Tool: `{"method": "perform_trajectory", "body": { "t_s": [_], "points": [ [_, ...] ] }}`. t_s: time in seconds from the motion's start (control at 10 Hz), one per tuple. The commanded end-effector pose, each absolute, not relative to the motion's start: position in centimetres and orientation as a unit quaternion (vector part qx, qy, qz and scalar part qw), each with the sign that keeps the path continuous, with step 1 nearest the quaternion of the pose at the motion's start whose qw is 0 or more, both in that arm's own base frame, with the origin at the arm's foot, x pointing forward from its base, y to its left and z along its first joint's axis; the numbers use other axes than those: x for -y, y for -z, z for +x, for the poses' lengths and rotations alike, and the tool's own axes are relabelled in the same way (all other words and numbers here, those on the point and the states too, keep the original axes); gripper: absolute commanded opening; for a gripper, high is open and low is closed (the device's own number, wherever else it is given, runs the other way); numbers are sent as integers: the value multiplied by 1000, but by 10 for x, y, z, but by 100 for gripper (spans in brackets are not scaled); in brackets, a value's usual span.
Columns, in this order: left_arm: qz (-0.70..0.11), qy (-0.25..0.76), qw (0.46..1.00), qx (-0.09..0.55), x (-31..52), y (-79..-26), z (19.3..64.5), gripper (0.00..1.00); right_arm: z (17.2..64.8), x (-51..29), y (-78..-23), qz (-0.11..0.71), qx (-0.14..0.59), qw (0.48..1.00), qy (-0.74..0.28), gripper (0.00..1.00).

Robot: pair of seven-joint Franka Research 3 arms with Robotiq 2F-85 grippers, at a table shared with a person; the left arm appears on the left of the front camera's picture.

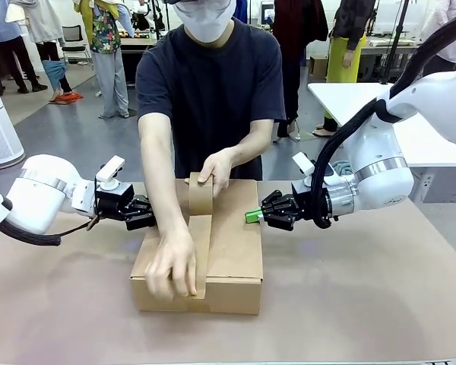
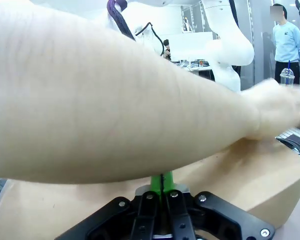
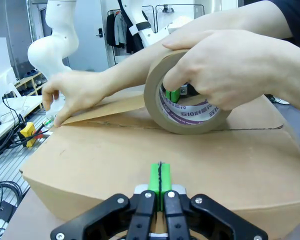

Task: Wrap the clocks to prevent damage.
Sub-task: After the human seals the box with tape, release both hands from the side flaps of the Package Box.

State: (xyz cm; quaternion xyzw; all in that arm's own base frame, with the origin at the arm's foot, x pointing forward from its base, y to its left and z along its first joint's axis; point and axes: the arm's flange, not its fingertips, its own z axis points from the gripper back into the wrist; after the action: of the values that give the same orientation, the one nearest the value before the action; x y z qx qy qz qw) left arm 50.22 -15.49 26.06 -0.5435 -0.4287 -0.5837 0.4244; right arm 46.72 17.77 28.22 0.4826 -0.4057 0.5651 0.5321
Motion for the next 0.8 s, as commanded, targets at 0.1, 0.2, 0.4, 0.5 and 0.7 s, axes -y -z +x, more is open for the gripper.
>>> {"method": "perform_trajectory", "body": {
  "t_s": [0.1,0.2,0.4,0.5,0.7],
  "points": [
    [-542,585,426,427,157,-258,501,0,466,-178,-278,477,411,535,-563,1],
    [-542,585,426,427,157,-258,501,0,466,-178,-278,477,411,535,-563,1],
    [-542,585,426,427,157,-258,501,0,466,-178,-278,477,411,535,-563,1],
    [-542,585,426,427,157,-258,501,0,466,-178,-278,477,411,535,-563,1],
    [-542,585,426,427,157,-258,501,0,466,-178,-278,477,411,535,-563,1]
  ]
}}
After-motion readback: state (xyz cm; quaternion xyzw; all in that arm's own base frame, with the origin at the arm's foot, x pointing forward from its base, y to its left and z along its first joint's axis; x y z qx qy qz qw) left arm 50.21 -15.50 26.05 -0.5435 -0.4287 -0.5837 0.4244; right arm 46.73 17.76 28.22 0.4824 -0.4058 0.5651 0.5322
